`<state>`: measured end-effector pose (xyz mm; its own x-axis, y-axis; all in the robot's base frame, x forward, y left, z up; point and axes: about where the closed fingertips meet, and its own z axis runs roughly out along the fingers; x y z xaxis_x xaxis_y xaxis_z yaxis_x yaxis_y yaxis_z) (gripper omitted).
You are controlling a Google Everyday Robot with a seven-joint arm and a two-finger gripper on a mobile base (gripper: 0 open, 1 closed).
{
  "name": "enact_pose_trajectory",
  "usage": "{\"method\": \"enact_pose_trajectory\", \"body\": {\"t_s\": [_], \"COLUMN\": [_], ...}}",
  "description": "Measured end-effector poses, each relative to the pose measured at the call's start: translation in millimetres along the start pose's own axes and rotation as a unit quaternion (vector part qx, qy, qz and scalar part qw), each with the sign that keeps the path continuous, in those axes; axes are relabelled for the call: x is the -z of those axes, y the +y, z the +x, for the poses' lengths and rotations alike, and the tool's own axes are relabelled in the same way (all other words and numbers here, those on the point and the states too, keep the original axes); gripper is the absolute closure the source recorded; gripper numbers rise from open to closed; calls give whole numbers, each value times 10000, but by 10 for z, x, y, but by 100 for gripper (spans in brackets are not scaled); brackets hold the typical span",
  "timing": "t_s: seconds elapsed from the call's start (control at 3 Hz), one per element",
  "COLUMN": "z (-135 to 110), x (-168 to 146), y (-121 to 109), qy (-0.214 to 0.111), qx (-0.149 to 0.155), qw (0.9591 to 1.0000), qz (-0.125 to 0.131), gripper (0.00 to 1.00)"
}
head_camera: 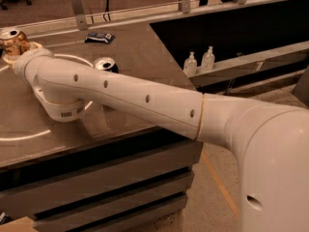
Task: Move orange can near rxbar blueberry
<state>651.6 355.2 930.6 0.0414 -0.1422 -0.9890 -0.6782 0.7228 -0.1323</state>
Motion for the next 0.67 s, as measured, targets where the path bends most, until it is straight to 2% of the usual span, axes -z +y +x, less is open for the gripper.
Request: {"method": "enact_pose_trajectory", "body": {"t_s": [0.33,0.67], "z": [-194,-329], "x": [213,373], "y": [86,266], "qy": [-251,-450], "qx": [-347,-671], "qw": [9978,9892], "qz": [-508,-1220], "gripper": [100,100]}}
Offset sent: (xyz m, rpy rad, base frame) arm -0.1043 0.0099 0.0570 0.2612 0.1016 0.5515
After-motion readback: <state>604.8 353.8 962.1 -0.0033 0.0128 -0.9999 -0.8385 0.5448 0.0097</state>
